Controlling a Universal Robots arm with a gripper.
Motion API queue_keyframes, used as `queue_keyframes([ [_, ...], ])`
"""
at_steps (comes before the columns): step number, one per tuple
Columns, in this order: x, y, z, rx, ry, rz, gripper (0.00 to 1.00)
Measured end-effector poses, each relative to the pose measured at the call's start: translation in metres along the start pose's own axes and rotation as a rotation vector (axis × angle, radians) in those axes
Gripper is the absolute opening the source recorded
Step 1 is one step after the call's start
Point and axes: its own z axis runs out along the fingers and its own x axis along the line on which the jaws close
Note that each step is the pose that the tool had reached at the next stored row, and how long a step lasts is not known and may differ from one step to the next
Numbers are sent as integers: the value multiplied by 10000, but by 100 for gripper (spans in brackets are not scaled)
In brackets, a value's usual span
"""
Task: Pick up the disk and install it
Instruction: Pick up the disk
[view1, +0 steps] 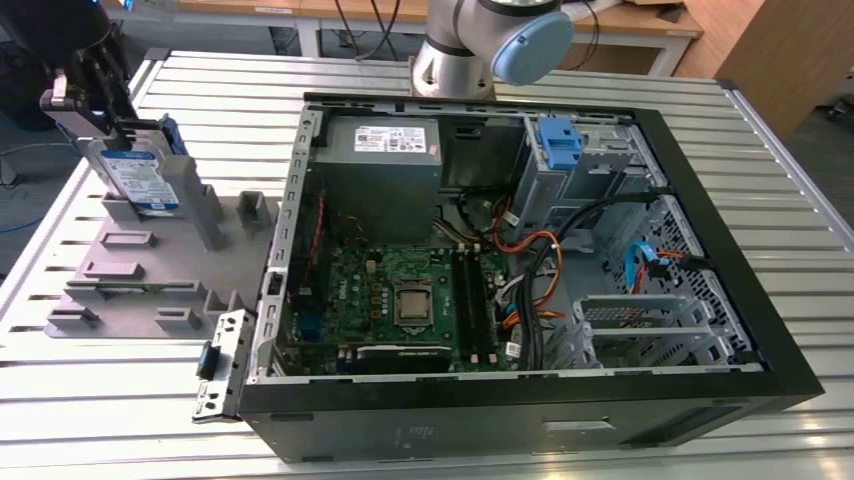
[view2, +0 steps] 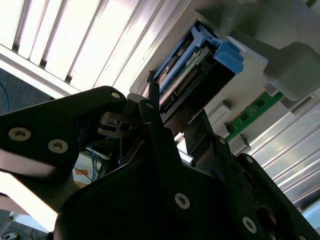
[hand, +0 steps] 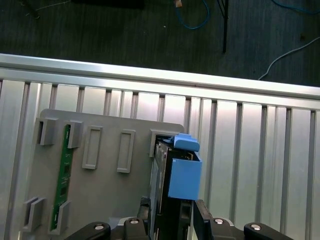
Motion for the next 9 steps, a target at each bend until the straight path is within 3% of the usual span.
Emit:
queue_keyframes([
  [7, 0, -1, 0, -1, 1, 0, 45],
  [8, 0, -1, 0, -1, 0, 0, 38],
  [9, 0, -1, 0, 0, 0, 1, 38],
])
